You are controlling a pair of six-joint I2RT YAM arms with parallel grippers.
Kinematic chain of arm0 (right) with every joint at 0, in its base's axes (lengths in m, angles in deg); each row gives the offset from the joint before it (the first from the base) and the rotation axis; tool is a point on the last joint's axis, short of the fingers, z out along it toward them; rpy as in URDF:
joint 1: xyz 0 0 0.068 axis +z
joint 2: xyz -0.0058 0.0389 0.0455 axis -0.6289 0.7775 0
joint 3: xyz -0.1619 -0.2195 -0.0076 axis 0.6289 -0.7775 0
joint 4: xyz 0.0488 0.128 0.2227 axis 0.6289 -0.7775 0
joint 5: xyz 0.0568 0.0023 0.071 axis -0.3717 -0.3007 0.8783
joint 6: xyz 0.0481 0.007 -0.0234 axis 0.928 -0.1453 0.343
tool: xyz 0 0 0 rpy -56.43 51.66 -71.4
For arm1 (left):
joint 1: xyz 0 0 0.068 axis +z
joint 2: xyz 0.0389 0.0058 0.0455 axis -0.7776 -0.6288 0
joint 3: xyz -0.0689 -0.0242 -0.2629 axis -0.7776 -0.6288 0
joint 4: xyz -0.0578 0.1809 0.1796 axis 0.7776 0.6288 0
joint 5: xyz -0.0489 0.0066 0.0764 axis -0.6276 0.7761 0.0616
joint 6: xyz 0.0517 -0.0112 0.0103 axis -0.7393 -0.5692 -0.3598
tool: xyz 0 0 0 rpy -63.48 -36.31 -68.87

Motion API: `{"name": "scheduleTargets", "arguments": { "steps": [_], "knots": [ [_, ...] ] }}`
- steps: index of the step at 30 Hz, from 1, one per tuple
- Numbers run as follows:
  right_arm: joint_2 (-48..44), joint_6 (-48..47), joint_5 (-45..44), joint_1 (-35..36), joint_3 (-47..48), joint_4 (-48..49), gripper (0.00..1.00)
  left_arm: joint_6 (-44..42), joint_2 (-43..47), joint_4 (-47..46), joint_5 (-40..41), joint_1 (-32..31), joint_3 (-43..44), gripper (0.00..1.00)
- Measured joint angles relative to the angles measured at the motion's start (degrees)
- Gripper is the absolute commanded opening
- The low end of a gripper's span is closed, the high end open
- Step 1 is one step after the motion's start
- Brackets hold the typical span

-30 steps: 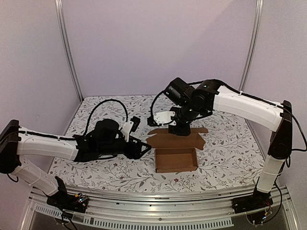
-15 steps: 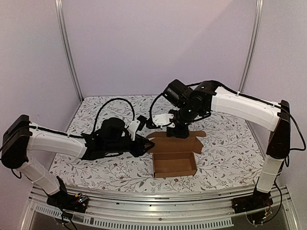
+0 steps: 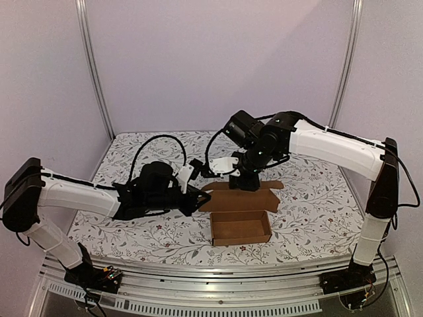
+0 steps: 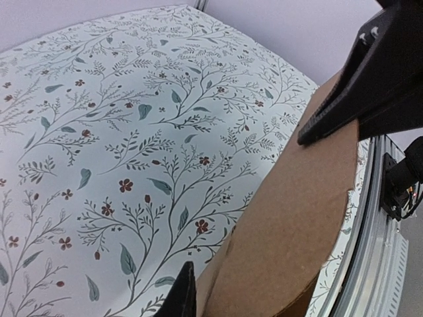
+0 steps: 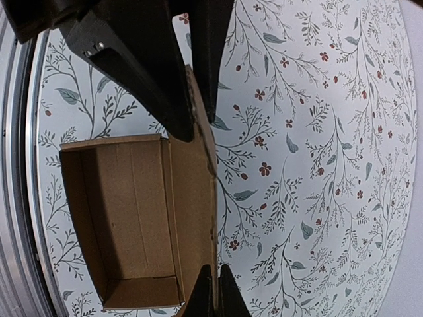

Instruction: Fold the paper box

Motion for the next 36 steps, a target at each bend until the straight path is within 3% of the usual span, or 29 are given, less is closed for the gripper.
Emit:
{"name": "scheduleTargets", "arguments": {
  "steps": [7, 12, 20, 27, 36],
  "knots": [
    [0.09, 0.15, -0.02, 0.00, 0.00, 0.02, 0.00, 0.02, 0.02, 0.07, 0.04, 0.00, 0.00, 0.10],
    [0.09, 0.63, -0.28, 0.00, 0.00, 0.52, 0.02, 0.02, 0.66, 0.02, -0.28, 0.00, -0.35, 0.00],
    [0.17, 2.91, -0.98, 0.00, 0.02, 1.14, 0.38, 0.02, 1.42, 0.39, 0.11, 0.00, -1.88, 0.00],
    [-2.78, 9.03, -5.18, -0.96, -3.02, 3.50, 0.53, -0.50, 2.93, 1.27, 2.51, 0.00, -2.64, 0.00],
    [-23.37, 20.59, -8.90, -5.35, -23.32, 11.45, 0.62, -2.49, 4.94, 1.81, 4.26, 0.00, -3.85, 0.00]
  ]
}}
